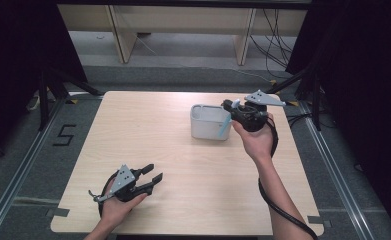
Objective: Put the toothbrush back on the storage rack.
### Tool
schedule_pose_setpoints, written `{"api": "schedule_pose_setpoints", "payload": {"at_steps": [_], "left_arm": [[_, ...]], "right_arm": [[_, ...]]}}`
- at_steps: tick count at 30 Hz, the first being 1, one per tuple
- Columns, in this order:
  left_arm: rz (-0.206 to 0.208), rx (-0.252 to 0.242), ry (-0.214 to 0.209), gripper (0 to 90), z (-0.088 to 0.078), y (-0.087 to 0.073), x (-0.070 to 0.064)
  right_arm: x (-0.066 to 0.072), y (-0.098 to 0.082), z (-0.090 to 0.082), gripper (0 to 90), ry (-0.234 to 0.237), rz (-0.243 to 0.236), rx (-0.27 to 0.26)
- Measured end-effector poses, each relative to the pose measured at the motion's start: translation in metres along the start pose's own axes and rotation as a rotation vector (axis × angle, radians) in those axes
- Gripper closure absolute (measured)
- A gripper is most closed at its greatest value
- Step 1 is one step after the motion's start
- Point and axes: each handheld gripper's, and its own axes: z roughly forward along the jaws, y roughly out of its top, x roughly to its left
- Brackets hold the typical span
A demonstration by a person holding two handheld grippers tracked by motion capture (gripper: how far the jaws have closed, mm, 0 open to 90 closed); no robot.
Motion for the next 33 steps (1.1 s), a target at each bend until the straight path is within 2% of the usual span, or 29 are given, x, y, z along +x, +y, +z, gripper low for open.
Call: {"api": "schedule_pose_setpoints", "payload": {"at_steps": [3, 4, 9, 10, 13, 14, 15, 18, 19, 20, 22, 25, 26, 29, 33], "left_arm": [[-0.003, -0.001, 0.001, 48.4, 0.000, 0.000, 0.000], [-0.004, -0.001, 0.001, 48.3, 0.000, 0.000, 0.000], [-0.006, 0.001, 0.003, 48.1, 0.000, 0.000, 0.000], [-0.005, 0.000, 0.003, 48.0, 0.000, 0.000, 0.000], [-0.003, 0.000, 0.004, 47.8, 0.000, 0.000, 0.000], [-0.004, 0.000, 0.005, 47.7, 0.000, 0.000, 0.000], [-0.004, -0.001, 0.005, 47.7, 0.000, 0.000, 0.000], [-0.006, 0.000, 0.006, 47.3, 0.000, 0.000, 0.000], [-0.006, 0.001, 0.007, 47.2, 0.000, 0.000, 0.000], [-0.006, 0.002, 0.007, 47.2, 0.000, 0.000, 0.000], [-0.005, 0.004, 0.009, 47.1, 0.000, 0.000, 0.000], [-0.005, 0.005, 0.009, 47.1, -0.001, 0.000, 0.000], [-0.005, 0.004, 0.009, 47.1, 0.000, 0.000, 0.000], [-0.006, 0.005, 0.008, 47.0, 0.000, 0.000, 0.000], [-0.006, 0.005, 0.009, 46.9, -0.001, 0.000, 0.000]], "right_arm": [[-0.004, 0.003, 0.001, 87.0, -0.013, -0.020, -0.011], [-0.004, 0.004, 0.002, 87.0, -0.014, 0.001, -0.008], [-0.009, 0.008, 0.003, 87.0, -0.037, -0.007, -0.034], [-0.009, 0.009, 0.003, 87.0, -0.032, 0.002, -0.026], [-0.011, 0.013, 0.004, 87.0, -0.054, -0.003, -0.039], [-0.012, 0.014, 0.004, 87.0, -0.058, -0.019, -0.046], [-0.012, 0.015, 0.004, 87.0, -0.052, 0.004, -0.040], [-0.013, 0.018, 0.005, 87.0, -0.059, 0.006, -0.046], [-0.015, 0.019, 0.006, 86.9, -0.065, -0.008, -0.054], [-0.014, 0.019, 0.006, 86.9, -0.068, 0.011, -0.053], [-0.016, 0.021, 0.007, 86.9, -0.075, -0.010, -0.062], [-0.015, 0.024, 0.008, 87.0, -0.078, 0.021, -0.057], [-0.017, 0.025, 0.008, 86.9, -0.077, 0.006, -0.063], [-0.019, 0.027, 0.010, 86.9, -0.077, 0.009, -0.077], [-0.022, 0.027, 0.011, 86.9, -0.100, 0.015, -0.084]]}}
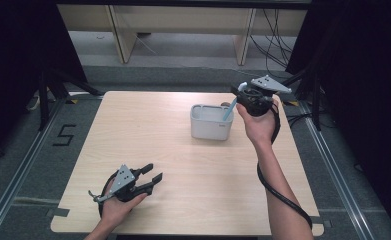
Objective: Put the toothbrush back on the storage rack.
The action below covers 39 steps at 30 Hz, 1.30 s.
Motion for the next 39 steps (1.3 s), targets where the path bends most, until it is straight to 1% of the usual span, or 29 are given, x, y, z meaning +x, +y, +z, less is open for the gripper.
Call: {"api": "schedule_pose_setpoints", "payload": {"at_steps": [1, 4, 5, 6, 7, 10, 15, 16, 20, 21, 22, 23, 24, 25, 26, 27, 28, 29, 30, 31, 32, 35, 36, 38, 39], "left_arm": [[-0.002, 0.000, 0.000, 46.9, 0.000, 0.000, 0.000], [-0.003, 0.000, 0.000, 46.9, 0.000, 0.000, 0.000], [-0.003, 0.001, 0.000, 46.9, 0.000, 0.000, 0.000], [-0.003, 0.001, 0.000, 46.9, 0.000, 0.000, 0.000], [-0.002, 0.001, 0.000, 46.9, 0.000, 0.000, 0.000], [-0.002, -0.002, -0.001, 46.9, 0.001, 0.000, 0.000], [-0.004, -0.003, -0.001, 46.9, 0.001, 0.000, 0.000], [-0.004, -0.003, -0.002, 46.9, 0.001, 0.000, 0.000], [-0.005, 0.000, 0.001, 46.9, 0.000, 0.000, 0.000], [-0.005, 0.000, 0.001, 46.9, 0.000, 0.000, 0.000], [-0.005, 0.000, 0.001, 46.9, 0.000, 0.000, 0.000], [-0.005, 0.000, 0.001, 46.9, 0.000, 0.000, 0.000], [-0.005, 0.000, 0.001, 46.9, 0.000, 0.000, 0.000], [-0.005, 0.000, 0.001, 46.9, 0.000, 0.000, 0.000], [-0.004, 0.001, 0.001, 46.9, 0.000, 0.000, 0.000], [-0.005, 0.000, 0.000, 46.8, 0.000, 0.000, 0.000], [-0.004, 0.001, 0.000, 46.9, 0.000, 0.000, 0.000], [-0.005, 0.001, 0.000, 46.8, 0.000, 0.000, 0.000], [-0.005, 0.003, 0.002, 46.8, 0.000, 0.000, 0.000], [-0.006, 0.001, 0.000, 46.8, 0.000, 0.000, 0.000], [-0.006, 0.001, 0.000, 46.8, 0.000, 0.000, 0.001], [-0.006, 0.001, 0.000, 46.7, 0.000, 0.000, 0.001], [-0.005, 0.001, 0.000, 46.7, 0.000, 0.000, 0.001], [-0.006, 0.001, 0.000, 46.7, 0.000, 0.000, 0.000], [-0.006, -0.001, 0.000, 46.7, 0.000, 0.000, 0.000]], "right_arm": [[0.000, 0.000, 0.000, 86.9, -0.004, 0.007, 0.002], [-0.003, 0.001, 0.001, 86.9, -0.007, -0.002, -0.008], [-0.003, 0.001, 0.001, 86.9, -0.014, 0.008, -0.003], [-0.005, 0.001, 0.002, 86.9, -0.019, -0.003, -0.011], [-0.005, 0.001, 0.002, 86.9, -0.019, 0.004, -0.005], [-0.007, 0.001, 0.003, 86.9, -0.029, 0.004, -0.007], [-0.011, -0.001, 0.006, 86.9, -0.048, -0.005, -0.006], [-0.011, -0.002, 0.006, 86.9, -0.048, 0.005, -0.002], [-0.013, -0.005, 0.010, 86.9, -0.059, -0.006, -0.002], [-0.013, -0.006, 0.011, 86.9, -0.055, 0.004, 0.005], [-0.013, -0.007, 0.011, 86.8, -0.062, 0.007, 0.008], [-0.014, -0.008, 0.012, 86.9, -0.057, 0.002, 0.004], [-0.014, -0.008, 0.013, 86.9, -0.062, 0.009, 0.011], [-0.015, -0.009, 0.013, 86.8, -0.065, -0.002, 0.002], [-0.015, -0.010, 0.014, 86.9, -0.068, 0.011, 0.009], [-0.016, -0.011, 0.015, 86.8, -0.064, 0.001, 0.008], [-0.016, -0.012, 0.015, 86.9, -0.069, 0.000, 0.013], [-0.015, -0.013, 0.016, 86.8, -0.065, 0.021, 0.020], [-0.016, -0.014, 0.016, 86.8, -0.073, 0.016, 0.016], [-0.017, -0.015, 0.018, 86.8, -0.064, 0.014, 0.012], [-0.017, -0.015, 0.018, 86.8, -0.069, 0.009, 0.021], [-0.018, -0.018, 0.021, 86.8, -0.061, 0.013, 0.021], [-0.018, -0.019, 0.021, 86.8, -0.072, 0.005, 0.017], [-0.018, -0.020, 0.023, 86.8, -0.061, 0.012, 0.023], [-0.018, -0.021, 0.024, 86.8, -0.068, 0.004, 0.020]]}}
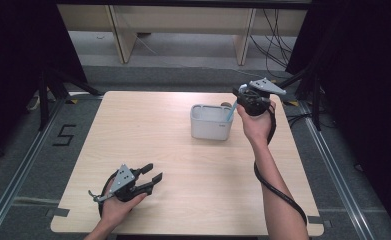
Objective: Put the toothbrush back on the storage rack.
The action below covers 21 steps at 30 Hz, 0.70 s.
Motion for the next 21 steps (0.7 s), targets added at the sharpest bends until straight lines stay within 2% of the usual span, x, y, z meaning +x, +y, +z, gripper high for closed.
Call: {"api": "schedule_pose_setpoints", "payload": {"at_steps": [1, 2, 5, 6, 7, 8, 10, 12, 13, 14, 17, 18, 21], "left_arm": [[0.000, 0.000, 0.000, 46.7, 0.000, 0.000, 0.000], [-0.003, -0.022, -0.011, 46.6, 0.002, -0.001, 0.000], [-0.005, -0.021, -0.011, 46.6, 0.002, -0.001, 0.000], [-0.004, -0.021, -0.011, 46.7, 0.002, -0.001, 0.000], [-0.004, -0.021, -0.012, 46.6, 0.002, -0.001, 0.000], [-0.004, -0.021, -0.012, 46.6, 0.002, -0.001, 0.000], [-0.006, -0.022, -0.012, 46.6, 0.002, -0.001, 0.000], [-0.006, -0.022, -0.013, 46.6, 0.002, -0.001, 0.000], [-0.006, -0.022, -0.012, 46.5, 0.002, -0.001, 0.000], [-0.006, -0.022, -0.012, 46.4, 0.002, -0.001, 0.000], [-0.006, -0.022, -0.013, 46.4, 0.002, -0.001, 0.000], [-0.006, -0.022, -0.013, 46.4, 0.002, -0.001, 0.000], [-0.006, -0.021, -0.012, 46.4, 0.002, -0.001, 0.000]], "right_arm": [[0.001, -0.002, 0.001, 86.7, -0.002, 0.014, 0.010], [0.000, -0.003, 0.002, 86.7, 0.003, 0.001, 0.010], [0.000, -0.006, 0.004, 86.7, -0.005, -0.005, 0.020], [0.000, -0.007, 0.005, 86.7, 0.002, -0.002, 0.024], [0.002, -0.009, 0.005, 86.7, -0.010, 0.013, 0.026], [0.000, -0.010, 0.007, 86.7, -0.005, -0.003, 0.024], [0.000, -0.012, 0.009, 86.7, -0.014, -0.002, 0.025], [-0.001, -0.015, 0.011, 86.7, -0.003, -0.018, 0.030], [0.001, -0.016, 0.011, 86.7, -0.009, 0.014, 0.039], [0.000, -0.017, 0.011, 86.7, -0.016, -0.005, 0.040], [0.001, -0.021, 0.014, 86.6, -0.015, 0.005, 0.050], [0.000, -0.022, 0.015, 86.6, -0.017, -0.008, 0.046], [0.000, -0.025, 0.017, 86.6, -0.014, -0.004, 0.060]]}}
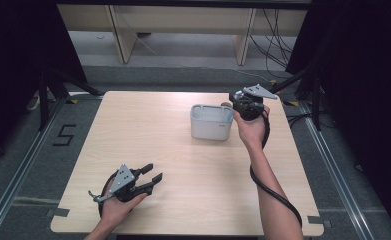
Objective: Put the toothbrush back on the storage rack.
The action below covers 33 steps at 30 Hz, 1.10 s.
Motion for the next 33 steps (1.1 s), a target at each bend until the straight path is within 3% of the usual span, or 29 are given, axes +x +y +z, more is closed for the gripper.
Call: {"api": "schedule_pose_setpoints", "payload": {"at_steps": [3, 4, 9, 10, 11, 12, 15, 20, 28, 30, 32, 33], "left_arm": [[0.000, 0.000, -0.001, 46.4, 0.000, 0.000, 0.000], [0.003, 0.023, 0.011, 46.4, -0.002, 0.001, 0.000], [0.000, 0.020, 0.008, 46.2, -0.001, 0.001, 0.000], [0.001, 0.020, 0.008, 46.2, -0.001, 0.001, 0.000], [0.000, 0.015, 0.006, 46.2, -0.001, 0.000, 0.000], [-0.001, 0.002, -0.001, 46.2, 0.000, 0.000, 0.000], [-0.002, 0.000, -0.002, 46.2, 0.000, 0.000, 0.000], [-0.002, 0.001, -0.002, 46.2, 0.000, 0.000, 0.000], [-0.002, 0.002, -0.003, 46.2, 0.000, 0.000, 0.000], [0.000, 0.024, 0.008, 46.2, -0.002, 0.001, -0.001], [-0.001, 0.020, 0.006, 46.2, -0.001, 0.001, -0.001], [-0.001, 0.015, 0.004, 46.2, -0.001, 0.000, -0.001]], "right_arm": [[0.001, -0.004, 0.003, 86.6, -0.004, 0.007, 0.012], [0.000, -0.005, 0.004, 86.6, -0.003, 0.002, 0.016], [0.001, -0.010, 0.007, 86.5, -0.005, 0.020, 0.039], [-0.001, -0.012, 0.010, 86.5, -0.006, -0.009, 0.029], [0.001, -0.014, 0.010, 86.5, -0.011, 0.023, 0.045], [-0.001, -0.015, 0.011, 86.5, -0.006, -0.005, 0.036], [-0.001, -0.018, 0.014, 86.5, -0.009, -0.008, 0.045], [0.000, -0.023, 0.016, 86.5, -0.020, 0.017, 0.060], [-0.003, -0.030, 0.020, 86.3, -0.021, 0.005, 0.072], [-0.001, -0.031, 0.020, 86.3, -0.020, 0.033, 0.086], [-0.002, -0.032, 0.022, 86.3, -0.020, -0.001, 0.076], [0.000, -0.033, 0.022, 86.3, -0.020, 0.024, 0.082]]}}
